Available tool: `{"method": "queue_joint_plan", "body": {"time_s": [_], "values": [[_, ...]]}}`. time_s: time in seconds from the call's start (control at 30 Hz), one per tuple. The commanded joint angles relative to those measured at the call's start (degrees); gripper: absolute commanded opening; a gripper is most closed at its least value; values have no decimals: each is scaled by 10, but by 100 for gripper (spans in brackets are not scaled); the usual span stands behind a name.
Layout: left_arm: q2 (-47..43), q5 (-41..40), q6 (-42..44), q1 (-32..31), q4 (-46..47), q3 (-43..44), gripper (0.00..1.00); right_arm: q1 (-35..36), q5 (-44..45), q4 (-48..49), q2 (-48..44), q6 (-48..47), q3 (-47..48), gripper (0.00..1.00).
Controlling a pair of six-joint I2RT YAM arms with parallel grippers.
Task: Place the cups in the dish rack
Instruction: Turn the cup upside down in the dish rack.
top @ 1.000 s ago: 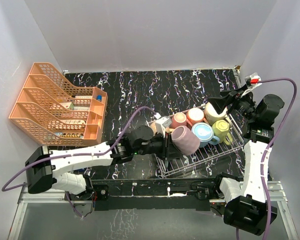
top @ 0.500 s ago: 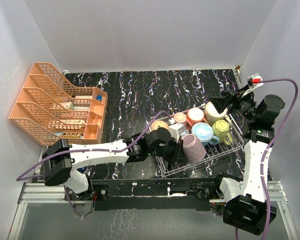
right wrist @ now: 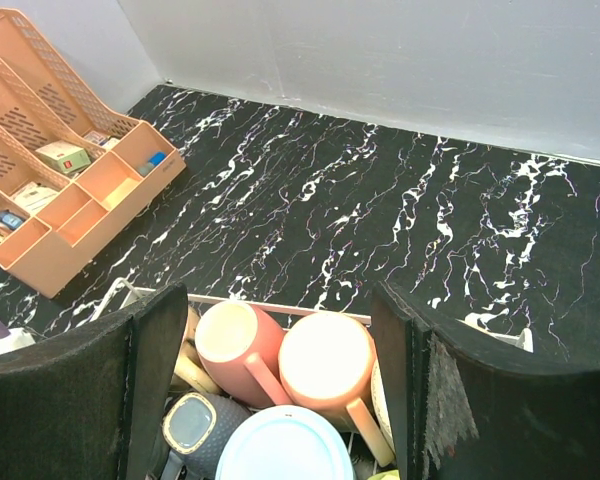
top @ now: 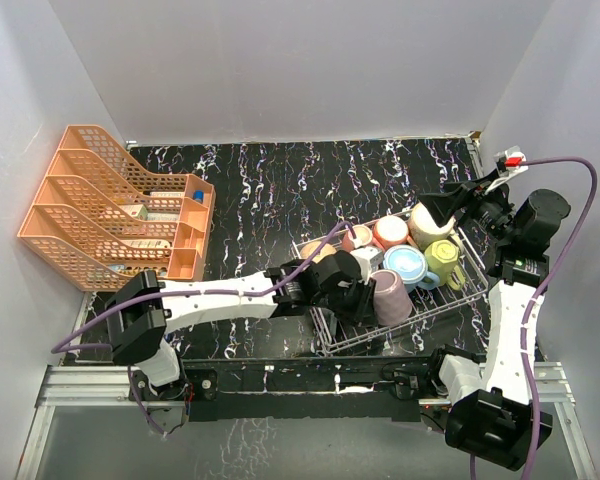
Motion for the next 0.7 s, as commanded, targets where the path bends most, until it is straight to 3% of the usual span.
{"method": "queue_joint_plan", "body": {"time_s": [0.0, 0.67], "values": [[2, -8, 23, -3, -15, 54, 0, -4, 6, 30, -13, 6, -5, 76], [59, -75, 97, 1, -158, 126, 0, -5, 3, 37, -19, 12, -12, 76]]}}
